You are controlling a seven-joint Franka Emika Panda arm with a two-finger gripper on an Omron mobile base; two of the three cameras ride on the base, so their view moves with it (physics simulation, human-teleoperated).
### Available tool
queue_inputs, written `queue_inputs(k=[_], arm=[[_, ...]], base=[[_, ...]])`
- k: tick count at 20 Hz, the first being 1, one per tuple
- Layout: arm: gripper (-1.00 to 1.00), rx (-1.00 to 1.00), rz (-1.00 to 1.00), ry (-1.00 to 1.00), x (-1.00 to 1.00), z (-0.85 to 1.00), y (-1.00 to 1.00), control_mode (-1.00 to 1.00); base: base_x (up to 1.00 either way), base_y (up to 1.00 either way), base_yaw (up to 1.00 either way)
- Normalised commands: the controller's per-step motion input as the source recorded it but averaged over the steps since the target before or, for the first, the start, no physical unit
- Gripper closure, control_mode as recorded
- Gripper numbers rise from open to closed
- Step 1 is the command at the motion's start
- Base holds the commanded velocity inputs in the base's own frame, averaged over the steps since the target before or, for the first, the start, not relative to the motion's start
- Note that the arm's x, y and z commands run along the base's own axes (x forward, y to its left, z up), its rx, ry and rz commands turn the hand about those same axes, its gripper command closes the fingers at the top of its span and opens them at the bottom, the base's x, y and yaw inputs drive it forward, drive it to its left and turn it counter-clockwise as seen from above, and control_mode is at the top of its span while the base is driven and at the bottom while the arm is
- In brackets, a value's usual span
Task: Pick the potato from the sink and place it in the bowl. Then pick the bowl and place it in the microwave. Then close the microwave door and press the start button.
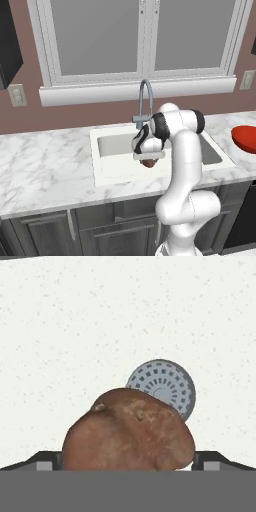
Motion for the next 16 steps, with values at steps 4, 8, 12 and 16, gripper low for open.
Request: queue_inputs(k=[4, 8, 12, 16], arm=[[-1.0, 0.0, 0.0, 0.0, 0.32, -0.19, -0.03, -1.0], [1.0, 0.0, 0.0, 0.0, 0.09, -0.07, -0.03, -1.0], [1.0, 0.03, 0.0, 0.0, -0.11, 0.01, -0.13, -1.0], [1.0, 0.07, 0.0, 0.0, -0.44, 0.18, -0.2, -1.0]], base=[[0.0, 0.0, 0.0], [0.0, 0.0, 0.0], [0.0, 0.0, 0.0], [0.0, 0.0, 0.0]])
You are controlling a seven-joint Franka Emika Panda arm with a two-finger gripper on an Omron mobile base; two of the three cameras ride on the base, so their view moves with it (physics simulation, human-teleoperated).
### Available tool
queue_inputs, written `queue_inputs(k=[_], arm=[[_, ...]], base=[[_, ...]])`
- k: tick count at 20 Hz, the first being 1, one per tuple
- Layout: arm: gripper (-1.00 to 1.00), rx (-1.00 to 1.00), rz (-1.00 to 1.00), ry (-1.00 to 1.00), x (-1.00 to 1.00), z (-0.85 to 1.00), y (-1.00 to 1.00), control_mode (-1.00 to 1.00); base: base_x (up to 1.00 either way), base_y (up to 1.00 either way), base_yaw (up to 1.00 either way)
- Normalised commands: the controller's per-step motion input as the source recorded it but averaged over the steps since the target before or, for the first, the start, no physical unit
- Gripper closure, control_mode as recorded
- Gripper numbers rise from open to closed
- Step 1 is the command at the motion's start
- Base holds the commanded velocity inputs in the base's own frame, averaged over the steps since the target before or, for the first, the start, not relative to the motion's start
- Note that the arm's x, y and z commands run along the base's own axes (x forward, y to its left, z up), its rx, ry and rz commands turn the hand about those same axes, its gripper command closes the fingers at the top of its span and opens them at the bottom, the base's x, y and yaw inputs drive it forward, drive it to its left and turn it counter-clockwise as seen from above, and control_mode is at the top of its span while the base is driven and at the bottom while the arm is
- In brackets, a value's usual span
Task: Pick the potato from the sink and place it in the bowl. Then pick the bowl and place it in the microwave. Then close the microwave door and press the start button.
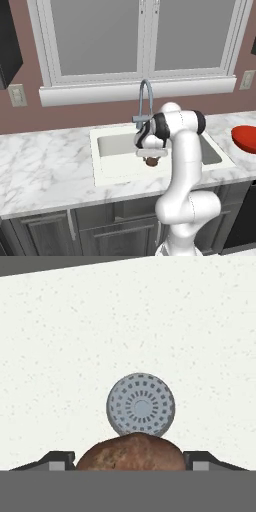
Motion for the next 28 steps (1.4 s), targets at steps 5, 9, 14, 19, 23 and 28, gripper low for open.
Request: queue_inputs(k=[5, 9, 14, 19, 23, 28], arm=[[1.0, 0.07, 0.0, -0.04, -0.49, 0.49, -0.19, -1.0], [1.0, 0.04, 0.0, -0.19, -0.4, 0.95, -0.29, -1.0], [1.0, 0.0, 0.0, -0.22, -0.23, 1.0, -0.31, -1.0], [1.0, 0.0, 0.0, -0.14, -0.21, 1.0, -0.5, -1.0], [1.0, -0.02, 0.0, -0.03, -0.23, 1.0, -0.7, -1.0], [1.0, -0.13, 0.0, -0.11, -0.25, 0.7, -0.85, -1.0]], base=[[0.0, 0.0, 0.0], [0.0, 0.0, 0.0], [0.0, 0.0, 0.0], [0.0, 0.0, 0.0], [0.0, 0.0, 0.0], [0.0, 0.0, 0.0]])
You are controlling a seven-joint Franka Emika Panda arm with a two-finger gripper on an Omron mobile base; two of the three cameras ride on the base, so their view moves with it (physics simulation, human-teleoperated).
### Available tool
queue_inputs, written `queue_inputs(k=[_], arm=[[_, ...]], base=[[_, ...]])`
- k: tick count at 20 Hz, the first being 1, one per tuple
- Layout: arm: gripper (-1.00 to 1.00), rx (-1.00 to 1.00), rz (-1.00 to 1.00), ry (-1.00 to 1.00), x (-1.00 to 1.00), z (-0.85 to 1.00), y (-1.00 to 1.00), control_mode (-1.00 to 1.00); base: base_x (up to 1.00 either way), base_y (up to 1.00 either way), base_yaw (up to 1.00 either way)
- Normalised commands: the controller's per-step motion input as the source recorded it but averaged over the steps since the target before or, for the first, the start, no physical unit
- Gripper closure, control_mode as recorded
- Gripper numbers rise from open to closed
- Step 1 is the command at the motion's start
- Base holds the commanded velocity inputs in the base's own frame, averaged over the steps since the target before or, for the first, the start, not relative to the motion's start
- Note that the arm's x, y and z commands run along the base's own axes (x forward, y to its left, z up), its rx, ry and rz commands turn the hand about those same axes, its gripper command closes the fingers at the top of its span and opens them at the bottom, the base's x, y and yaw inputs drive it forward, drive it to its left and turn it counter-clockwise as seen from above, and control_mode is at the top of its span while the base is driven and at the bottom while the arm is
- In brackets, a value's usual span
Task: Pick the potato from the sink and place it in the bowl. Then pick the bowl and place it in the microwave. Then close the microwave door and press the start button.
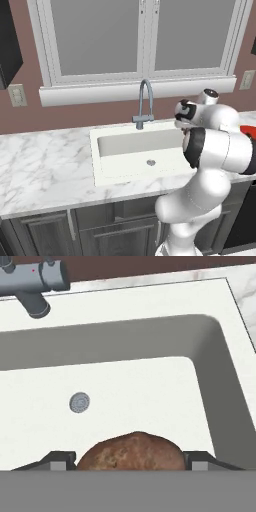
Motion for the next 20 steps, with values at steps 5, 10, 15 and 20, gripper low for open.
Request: queue_inputs(k=[5, 10, 15, 20], arm=[[1.0, -0.21, -0.02, -0.06, -0.28, 0.52, -0.85, -1.0], [1.0, -0.2, -0.04, 0.0, -0.2, 0.35, -0.79, -1.0], [1.0, -0.09, -0.1, 0.07, -0.2, 0.32, -0.76, -1.0], [1.0, 0.0, -0.06, 0.11, -0.09, 0.06, -0.7, -1.0]], base=[[0.0, 0.0, 0.0], [0.0, 0.0, 0.0], [0.0, 0.0, 0.0], [0.0, 0.0, 0.0]])
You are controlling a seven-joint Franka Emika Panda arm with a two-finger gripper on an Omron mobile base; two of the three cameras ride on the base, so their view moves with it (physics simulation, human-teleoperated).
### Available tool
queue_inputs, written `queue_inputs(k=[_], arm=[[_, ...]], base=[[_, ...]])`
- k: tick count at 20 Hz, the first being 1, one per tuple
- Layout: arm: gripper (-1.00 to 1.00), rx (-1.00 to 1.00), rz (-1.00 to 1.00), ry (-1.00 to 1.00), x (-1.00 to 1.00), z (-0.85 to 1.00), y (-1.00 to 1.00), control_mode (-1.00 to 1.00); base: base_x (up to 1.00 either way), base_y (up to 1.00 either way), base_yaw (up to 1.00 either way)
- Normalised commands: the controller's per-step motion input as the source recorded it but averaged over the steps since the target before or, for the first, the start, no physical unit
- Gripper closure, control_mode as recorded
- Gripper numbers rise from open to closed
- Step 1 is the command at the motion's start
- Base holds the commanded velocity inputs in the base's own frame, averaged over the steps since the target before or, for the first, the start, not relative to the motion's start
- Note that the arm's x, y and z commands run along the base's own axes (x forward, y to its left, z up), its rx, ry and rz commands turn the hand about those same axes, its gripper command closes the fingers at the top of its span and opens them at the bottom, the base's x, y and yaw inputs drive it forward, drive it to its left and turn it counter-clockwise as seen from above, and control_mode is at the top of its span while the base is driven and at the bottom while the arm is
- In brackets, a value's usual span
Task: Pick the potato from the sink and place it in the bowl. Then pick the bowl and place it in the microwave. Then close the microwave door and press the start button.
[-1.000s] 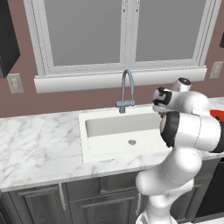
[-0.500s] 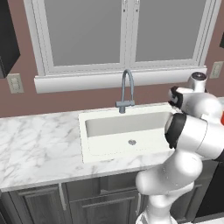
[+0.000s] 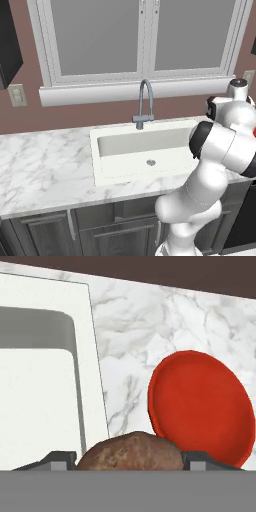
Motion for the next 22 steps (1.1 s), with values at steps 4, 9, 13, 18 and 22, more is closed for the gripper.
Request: queue_inputs(k=[4, 9, 13, 18, 22], arm=[[1.0, 0.05, 0.0, 0.02, -0.16, 0.0, -0.71, -1.0], [1.0, 0.04, 0.0, 0.01, -0.07, -0.03, -0.62, -1.0], [1.0, 0.01, 0.0, 0.0, 0.0, -0.35, -0.57, -1.0], [1.0, 0.0, 0.0, 0.0, 0.03, -0.61, -0.34, -1.0], [1.0, 0.0, 0.01, 0.0, 0.01, -0.51, -0.26, -1.0]], base=[[0.0, 0.0, 0.0], [0.0, 0.0, 0.0], [0.0, 0.0, 0.0], [0.0, 0.0, 0.0], [0.0, 0.0, 0.0]])
